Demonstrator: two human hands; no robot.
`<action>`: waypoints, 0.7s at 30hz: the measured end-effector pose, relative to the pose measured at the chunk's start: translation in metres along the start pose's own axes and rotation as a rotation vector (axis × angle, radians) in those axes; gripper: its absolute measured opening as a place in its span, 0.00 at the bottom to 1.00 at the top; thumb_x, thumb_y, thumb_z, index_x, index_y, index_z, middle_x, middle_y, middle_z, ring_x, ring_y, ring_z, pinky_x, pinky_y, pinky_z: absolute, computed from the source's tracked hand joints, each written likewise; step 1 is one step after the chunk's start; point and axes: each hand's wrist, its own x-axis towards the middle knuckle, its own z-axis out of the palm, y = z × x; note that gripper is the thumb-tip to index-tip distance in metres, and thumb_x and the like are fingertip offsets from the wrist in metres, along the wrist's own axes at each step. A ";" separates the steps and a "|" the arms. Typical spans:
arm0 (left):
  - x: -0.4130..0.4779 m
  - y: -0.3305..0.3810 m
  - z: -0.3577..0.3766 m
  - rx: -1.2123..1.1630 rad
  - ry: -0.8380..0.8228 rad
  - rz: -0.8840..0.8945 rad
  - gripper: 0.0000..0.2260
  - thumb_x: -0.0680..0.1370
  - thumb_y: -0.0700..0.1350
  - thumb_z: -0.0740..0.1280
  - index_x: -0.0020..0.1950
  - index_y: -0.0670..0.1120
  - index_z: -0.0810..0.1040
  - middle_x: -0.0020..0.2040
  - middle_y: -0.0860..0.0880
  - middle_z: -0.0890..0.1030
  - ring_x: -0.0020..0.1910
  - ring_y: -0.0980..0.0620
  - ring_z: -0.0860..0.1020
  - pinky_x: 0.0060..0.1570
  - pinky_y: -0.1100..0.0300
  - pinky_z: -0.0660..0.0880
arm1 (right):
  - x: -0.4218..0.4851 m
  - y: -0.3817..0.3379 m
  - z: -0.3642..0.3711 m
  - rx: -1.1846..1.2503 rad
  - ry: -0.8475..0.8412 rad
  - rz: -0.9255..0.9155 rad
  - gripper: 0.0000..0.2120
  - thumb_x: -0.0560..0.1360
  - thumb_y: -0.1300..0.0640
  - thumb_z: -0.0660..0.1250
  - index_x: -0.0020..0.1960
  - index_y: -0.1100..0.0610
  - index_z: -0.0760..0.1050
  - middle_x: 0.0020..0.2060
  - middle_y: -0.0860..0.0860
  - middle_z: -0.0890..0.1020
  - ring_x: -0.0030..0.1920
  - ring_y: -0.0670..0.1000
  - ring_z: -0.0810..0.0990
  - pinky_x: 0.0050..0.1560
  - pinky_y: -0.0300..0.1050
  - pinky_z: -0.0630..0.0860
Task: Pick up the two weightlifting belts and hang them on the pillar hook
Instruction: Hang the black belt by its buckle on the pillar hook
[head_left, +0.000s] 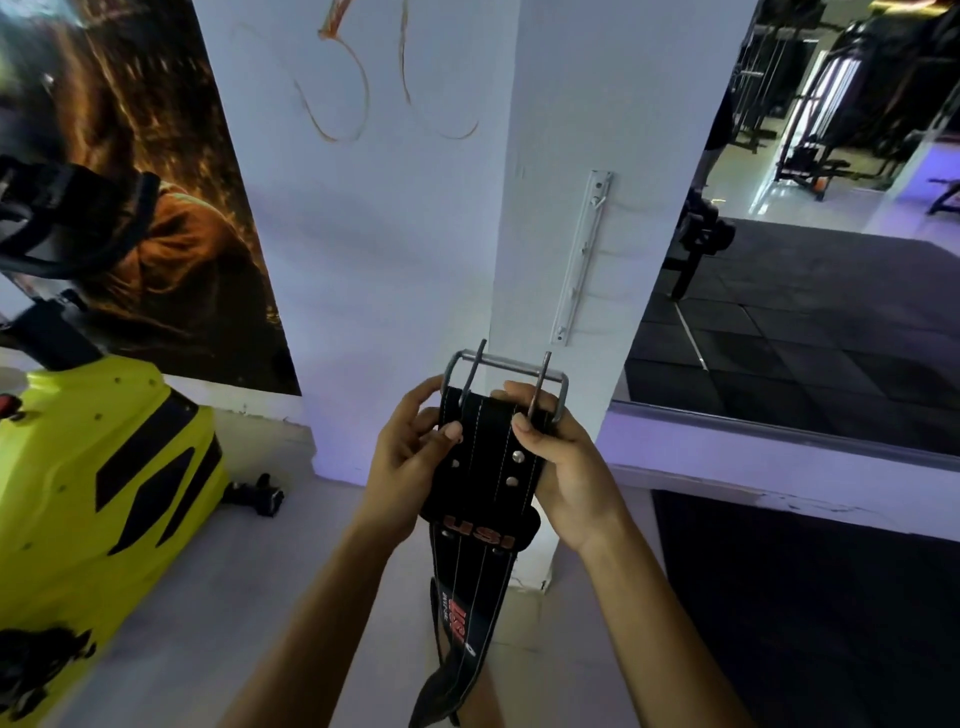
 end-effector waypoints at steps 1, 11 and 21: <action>0.000 0.000 0.002 -0.008 0.014 0.011 0.21 0.79 0.35 0.64 0.71 0.43 0.68 0.56 0.34 0.81 0.53 0.38 0.82 0.54 0.44 0.80 | 0.001 -0.002 -0.001 0.011 -0.005 -0.011 0.13 0.71 0.62 0.67 0.53 0.52 0.82 0.57 0.51 0.83 0.60 0.54 0.80 0.60 0.51 0.75; 0.003 -0.011 0.018 0.051 0.081 0.018 0.21 0.77 0.37 0.66 0.69 0.50 0.72 0.51 0.34 0.83 0.52 0.33 0.81 0.56 0.35 0.76 | 0.007 -0.008 -0.009 -0.009 0.140 0.106 0.23 0.76 0.42 0.62 0.54 0.61 0.81 0.50 0.59 0.84 0.53 0.58 0.81 0.60 0.55 0.75; 0.010 -0.015 0.018 0.157 -0.023 -0.098 0.25 0.79 0.30 0.61 0.70 0.54 0.71 0.52 0.40 0.84 0.50 0.42 0.81 0.56 0.39 0.78 | 0.011 -0.008 -0.023 -0.139 0.174 0.158 0.14 0.74 0.59 0.68 0.58 0.62 0.80 0.51 0.60 0.83 0.52 0.58 0.82 0.57 0.54 0.76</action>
